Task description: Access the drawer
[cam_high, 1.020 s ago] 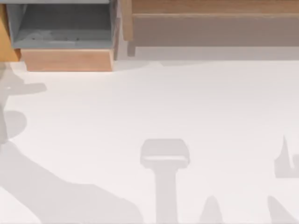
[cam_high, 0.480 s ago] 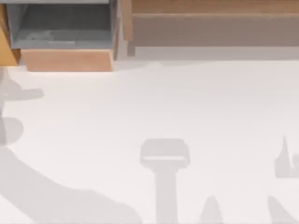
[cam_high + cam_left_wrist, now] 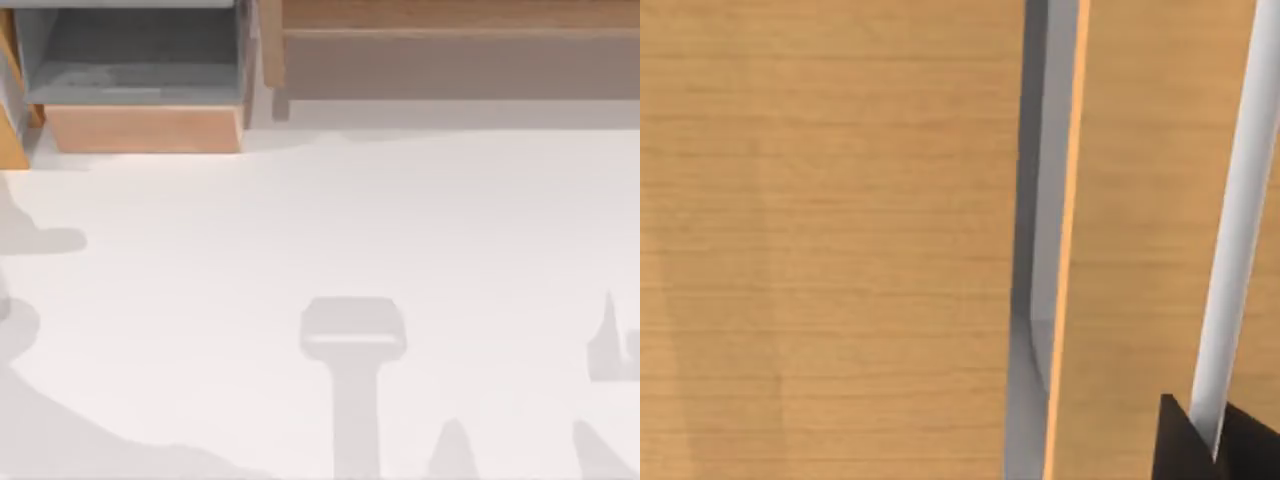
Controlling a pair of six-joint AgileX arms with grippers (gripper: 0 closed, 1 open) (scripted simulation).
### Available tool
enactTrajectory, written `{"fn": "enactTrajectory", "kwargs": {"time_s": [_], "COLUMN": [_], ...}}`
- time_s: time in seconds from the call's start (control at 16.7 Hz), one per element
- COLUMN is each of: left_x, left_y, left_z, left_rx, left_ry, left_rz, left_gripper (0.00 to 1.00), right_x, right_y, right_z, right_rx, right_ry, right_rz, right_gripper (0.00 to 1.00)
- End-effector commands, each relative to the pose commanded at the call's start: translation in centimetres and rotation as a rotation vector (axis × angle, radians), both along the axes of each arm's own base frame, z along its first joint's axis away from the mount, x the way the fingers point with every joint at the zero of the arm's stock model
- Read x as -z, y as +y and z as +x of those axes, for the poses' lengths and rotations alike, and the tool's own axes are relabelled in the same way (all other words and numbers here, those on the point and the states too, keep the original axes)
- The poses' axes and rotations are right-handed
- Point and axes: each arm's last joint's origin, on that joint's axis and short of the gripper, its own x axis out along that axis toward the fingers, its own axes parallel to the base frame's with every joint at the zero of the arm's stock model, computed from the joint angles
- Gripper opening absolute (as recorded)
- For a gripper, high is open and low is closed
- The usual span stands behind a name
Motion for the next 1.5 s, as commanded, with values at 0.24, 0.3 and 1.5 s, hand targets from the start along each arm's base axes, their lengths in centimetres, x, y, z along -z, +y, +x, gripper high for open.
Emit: {"fn": "enactTrajectory", "kwargs": {"time_s": [0.24, 0.3, 1.5], "left_x": [0.2, 0.3, 0.6], "left_y": [0.1, 0.2, -0.1], "left_z": [-0.3, -1.0, -11.3], "left_rx": [-0.008, -0.014, 0.006], "left_ry": [0.006, 0.011, 0.020], "left_rz": [-0.004, -0.009, -0.012], "left_gripper": [0.00, 0.00, 0.00], "right_x": [0.0, 0.0, 0.0], "right_y": [0.0, 0.0, 0.0], "right_z": [0.0, 0.0, 0.0], "right_rx": [0.000, 0.000, 0.000], "right_ry": [0.000, 0.000, 0.000], "right_rz": [0.000, 0.000, 0.000], "right_gripper": [1.00, 1.00, 1.00]}}
